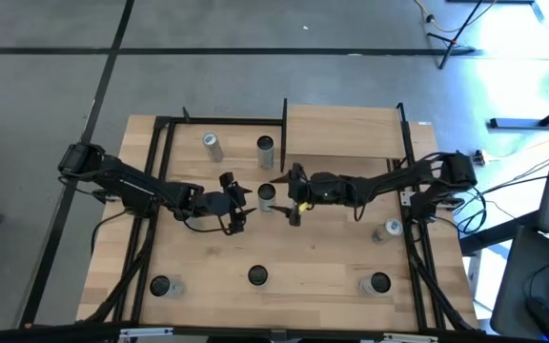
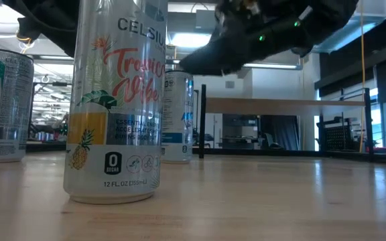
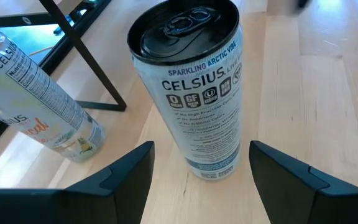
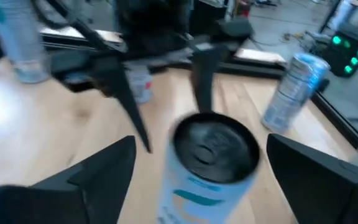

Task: Place canned beverage on shelf
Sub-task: Put the top white and blue soda can on the shelf

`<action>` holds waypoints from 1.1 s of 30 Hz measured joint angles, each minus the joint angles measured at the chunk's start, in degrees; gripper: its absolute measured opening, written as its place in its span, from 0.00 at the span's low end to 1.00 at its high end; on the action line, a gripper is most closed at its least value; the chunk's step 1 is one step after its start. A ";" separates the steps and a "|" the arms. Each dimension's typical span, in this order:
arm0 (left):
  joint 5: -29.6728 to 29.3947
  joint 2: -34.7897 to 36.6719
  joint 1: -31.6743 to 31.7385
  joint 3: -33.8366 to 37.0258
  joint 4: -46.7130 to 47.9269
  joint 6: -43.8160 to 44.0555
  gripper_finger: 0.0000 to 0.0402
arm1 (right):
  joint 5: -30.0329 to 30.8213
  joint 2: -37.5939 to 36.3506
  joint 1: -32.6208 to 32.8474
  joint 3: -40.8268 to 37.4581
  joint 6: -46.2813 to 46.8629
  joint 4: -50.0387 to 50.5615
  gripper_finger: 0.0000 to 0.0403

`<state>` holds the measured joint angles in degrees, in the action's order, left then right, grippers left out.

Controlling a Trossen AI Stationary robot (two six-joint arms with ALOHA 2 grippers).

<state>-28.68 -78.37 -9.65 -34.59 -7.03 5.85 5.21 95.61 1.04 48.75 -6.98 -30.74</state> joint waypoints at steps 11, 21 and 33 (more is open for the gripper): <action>-0.06 0.00 0.00 0.00 -0.02 0.00 0.62 | -5.92 5.16 -1.84 0.00 2.53 -5.26 0.90; -0.19 -0.02 -0.02 0.00 -0.08 0.00 0.62 | -4.71 7.94 -1.84 0.02 1.95 -9.97 0.81; -0.73 -0.02 -0.58 0.00 -0.12 0.00 0.62 | 1.81 3.95 -0.79 -0.11 -0.34 -6.58 0.52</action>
<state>-29.41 -78.39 -10.23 -34.59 -7.15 5.85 7.03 99.56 0.25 48.64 -7.32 -37.32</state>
